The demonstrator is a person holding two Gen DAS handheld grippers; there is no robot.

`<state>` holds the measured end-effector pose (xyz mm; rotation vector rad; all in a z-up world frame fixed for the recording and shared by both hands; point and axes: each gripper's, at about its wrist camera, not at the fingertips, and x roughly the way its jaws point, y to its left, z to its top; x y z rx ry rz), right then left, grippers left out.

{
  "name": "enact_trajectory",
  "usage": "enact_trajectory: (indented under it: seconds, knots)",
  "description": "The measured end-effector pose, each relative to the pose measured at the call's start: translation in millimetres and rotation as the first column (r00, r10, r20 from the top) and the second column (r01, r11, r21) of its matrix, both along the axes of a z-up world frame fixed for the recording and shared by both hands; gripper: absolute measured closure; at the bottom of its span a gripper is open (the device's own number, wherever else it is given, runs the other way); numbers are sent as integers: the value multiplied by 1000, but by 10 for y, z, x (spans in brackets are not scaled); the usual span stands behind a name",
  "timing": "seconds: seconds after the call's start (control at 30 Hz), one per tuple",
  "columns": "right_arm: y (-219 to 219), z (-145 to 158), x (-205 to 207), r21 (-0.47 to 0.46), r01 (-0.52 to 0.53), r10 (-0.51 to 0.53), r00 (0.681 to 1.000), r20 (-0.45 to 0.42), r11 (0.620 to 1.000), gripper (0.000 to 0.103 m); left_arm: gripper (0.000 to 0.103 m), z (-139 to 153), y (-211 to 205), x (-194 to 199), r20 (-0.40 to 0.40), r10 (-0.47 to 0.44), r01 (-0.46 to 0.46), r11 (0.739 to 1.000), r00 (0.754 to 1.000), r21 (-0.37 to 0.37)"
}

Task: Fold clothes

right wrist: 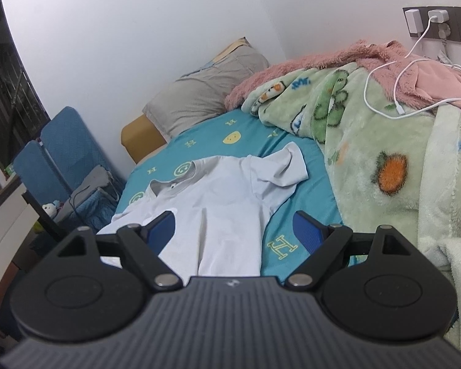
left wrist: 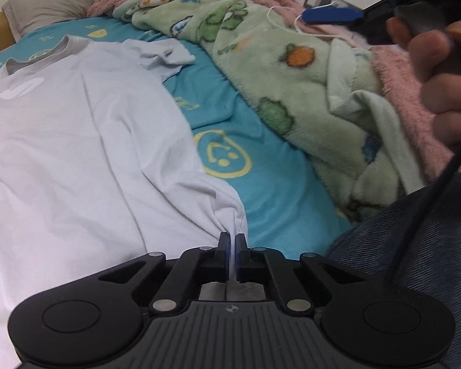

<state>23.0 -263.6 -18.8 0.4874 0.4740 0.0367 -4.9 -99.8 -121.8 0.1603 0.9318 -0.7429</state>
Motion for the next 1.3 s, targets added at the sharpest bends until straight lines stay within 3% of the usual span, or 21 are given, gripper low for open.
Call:
enact_trajectory:
  seconds: [0.37, 0.4, 0.53, 0.73, 0.83, 1.03, 1.2, 1.3]
  knots:
    - [-31, -35, 57, -3, 4, -4, 1000, -5, 1000, 18, 96, -108, -44, 35, -64, -6, 8, 1000, 998, 20]
    - [-27, -34, 55, -3, 5, -5, 1000, -4, 1000, 18, 90, -85, -24, 36, -61, 2, 0, 1000, 998, 22]
    - [-32, -23, 38, 0, 8, -8, 1000, 11, 1000, 18, 48, 37, 80, 56, -36, 43, -42, 999, 998, 27]
    - [-31, -3, 16, 24, 5, -6, 999, 47, 1000, 18, 25, 323, 365, 165, 32, 142, -143, 990, 989, 13]
    - [-35, -6, 21, 42, 1, -4, 998, 56, 999, 18, 21, 472, 542, 227, 73, 191, -191, 982, 979, 2]
    - [-91, -149, 299, 170, 5, -7, 1000, 11, 985, 17, 7, 652, 877, 317, 169, 316, -315, 948, 933, -33]
    - [-179, -340, 819, 292, 57, -48, 998, -39, 955, 17, 5, 655, 1011, 389, 180, 415, -405, 910, 892, -91]
    - [-357, -675, 1184, 436, 120, -82, 991, -104, 892, 17, 3, 646, 1068, 377, 204, 434, -424, 901, 878, -93]
